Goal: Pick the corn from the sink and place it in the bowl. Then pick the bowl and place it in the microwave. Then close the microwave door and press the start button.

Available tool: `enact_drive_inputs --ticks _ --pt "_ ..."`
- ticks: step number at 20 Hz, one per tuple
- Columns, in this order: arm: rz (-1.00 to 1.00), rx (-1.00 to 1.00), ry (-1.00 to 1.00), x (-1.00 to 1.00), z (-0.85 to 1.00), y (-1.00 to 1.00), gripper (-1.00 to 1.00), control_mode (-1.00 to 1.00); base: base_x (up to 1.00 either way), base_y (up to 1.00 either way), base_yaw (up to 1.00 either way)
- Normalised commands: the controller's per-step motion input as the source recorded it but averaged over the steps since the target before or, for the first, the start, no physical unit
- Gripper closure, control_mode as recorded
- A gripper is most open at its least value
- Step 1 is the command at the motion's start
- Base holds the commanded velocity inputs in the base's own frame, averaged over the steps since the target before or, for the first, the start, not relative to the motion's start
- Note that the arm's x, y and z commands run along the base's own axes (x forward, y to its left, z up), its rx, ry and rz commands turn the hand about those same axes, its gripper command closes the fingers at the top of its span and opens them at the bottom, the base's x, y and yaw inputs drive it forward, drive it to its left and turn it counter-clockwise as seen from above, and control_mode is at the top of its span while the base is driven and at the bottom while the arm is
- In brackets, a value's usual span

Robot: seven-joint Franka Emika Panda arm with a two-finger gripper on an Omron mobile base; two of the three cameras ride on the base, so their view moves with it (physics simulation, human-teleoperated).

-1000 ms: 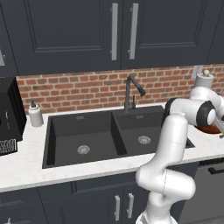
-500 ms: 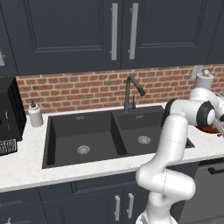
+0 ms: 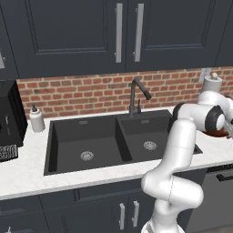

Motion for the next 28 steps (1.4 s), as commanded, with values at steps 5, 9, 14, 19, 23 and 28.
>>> enact_drive_inputs --ticks 5,9,14,19,23,28 --pt "-0.01 0.00 -0.12 -0.26 0.02 0.13 1.00 -1.00 0.00 0.00 0.00" --pt "0.00 -0.02 -0.03 -0.04 0.00 0.32 1.00 -1.00 0.00 0.00 0.00" --pt "0.00 -0.04 0.00 -0.14 0.32 0.27 1.00 -1.00 0.00 0.00 0.00" --pt "-0.01 -0.01 -0.02 -0.43 0.67 0.23 1.00 -1.00 0.00 0.00 0.00" --pt "0.00 0.00 -0.14 -0.41 0.52 0.38 1.00 -1.00 0.00 0.00 0.00" --pt "0.00 0.00 -0.06 -0.35 0.58 0.48 1.00 -1.00 0.00 0.00 0.00"
